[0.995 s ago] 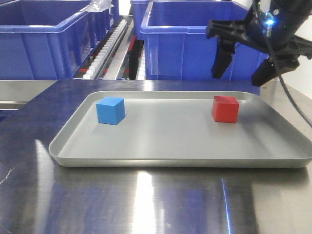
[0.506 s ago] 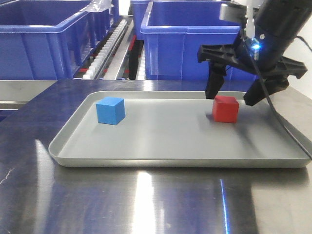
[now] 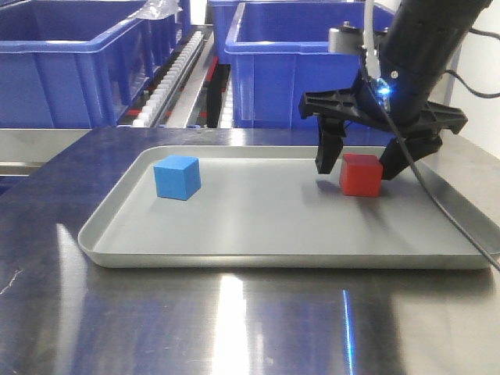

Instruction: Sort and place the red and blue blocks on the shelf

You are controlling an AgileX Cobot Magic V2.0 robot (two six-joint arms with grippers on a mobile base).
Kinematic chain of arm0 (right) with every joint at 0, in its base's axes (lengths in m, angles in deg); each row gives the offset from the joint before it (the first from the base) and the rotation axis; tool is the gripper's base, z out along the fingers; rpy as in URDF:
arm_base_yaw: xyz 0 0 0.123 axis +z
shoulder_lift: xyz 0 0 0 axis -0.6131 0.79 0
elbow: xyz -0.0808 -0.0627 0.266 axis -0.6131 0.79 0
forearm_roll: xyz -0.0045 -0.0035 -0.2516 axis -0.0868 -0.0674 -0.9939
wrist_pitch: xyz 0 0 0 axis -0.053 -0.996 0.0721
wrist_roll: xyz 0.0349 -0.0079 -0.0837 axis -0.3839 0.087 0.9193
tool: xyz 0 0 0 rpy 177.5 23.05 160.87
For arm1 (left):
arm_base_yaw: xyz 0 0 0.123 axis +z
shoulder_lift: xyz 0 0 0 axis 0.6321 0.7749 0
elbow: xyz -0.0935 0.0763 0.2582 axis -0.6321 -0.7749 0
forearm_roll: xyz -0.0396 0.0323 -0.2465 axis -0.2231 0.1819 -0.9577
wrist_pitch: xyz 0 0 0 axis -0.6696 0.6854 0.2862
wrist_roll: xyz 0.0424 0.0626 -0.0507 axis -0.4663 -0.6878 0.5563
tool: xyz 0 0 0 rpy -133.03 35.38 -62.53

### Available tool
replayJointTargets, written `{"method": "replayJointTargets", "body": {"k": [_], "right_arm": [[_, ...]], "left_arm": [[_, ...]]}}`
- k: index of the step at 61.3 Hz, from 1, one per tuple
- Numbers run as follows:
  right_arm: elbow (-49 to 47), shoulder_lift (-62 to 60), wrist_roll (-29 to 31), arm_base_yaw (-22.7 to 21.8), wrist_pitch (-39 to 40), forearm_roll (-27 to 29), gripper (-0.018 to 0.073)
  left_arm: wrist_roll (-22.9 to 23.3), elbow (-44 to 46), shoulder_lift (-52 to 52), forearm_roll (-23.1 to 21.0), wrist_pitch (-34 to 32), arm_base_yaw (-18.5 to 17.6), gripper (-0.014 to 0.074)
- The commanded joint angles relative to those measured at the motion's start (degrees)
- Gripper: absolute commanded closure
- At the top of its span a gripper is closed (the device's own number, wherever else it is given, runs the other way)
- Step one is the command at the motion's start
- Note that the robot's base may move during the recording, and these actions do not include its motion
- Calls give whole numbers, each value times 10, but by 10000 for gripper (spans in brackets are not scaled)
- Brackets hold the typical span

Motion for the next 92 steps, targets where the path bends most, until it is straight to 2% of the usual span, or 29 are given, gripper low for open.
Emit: {"method": "replayJointTargets", "body": {"k": [1, 8, 17, 28, 32, 41, 51, 65, 74, 84, 92], "right_arm": [[-19, -19, 3, 0, 13, -8, -7], [-19, -12, 3, 0, 6, -8, 51], [-19, -8, 3, 0, 2, -8, 192], [-23, -18, 3, 0, -3, -9, 520], [-28, -30, 3, 1, -4, -10, 494], [-33, -80, 3, 1, 7, -17, 501], [-31, -166, 3, 1, 17, -54, 501], [30, -316, 3, -5, 55, -95, 501], [112, -417, 2, -32, 82, -95, 501], [223, -535, 2, -92, 119, -95, 501], [299, -616, 2, -135, 119, -95, 501]], "left_arm": [[0, -23, -8, 1, -52, 0, 521], [0, -23, -8, 1, -52, 0, 521], [0, -23, -8, 1, -52, 0, 521], [0, -23, -8, 1, -52, 0, 521], [0, -23, -8, 1, -52, 0, 521], [0, -23, -8, 1, -52, 0, 521], [0, -23, -8, 1, -52, 0, 521], [0, -23, -8, 1, -52, 0, 521], [0, -23, -8, 1, -52, 0, 521], [0, -23, -8, 1, -52, 0, 521], [0, -23, -8, 1, -52, 0, 521]]}}
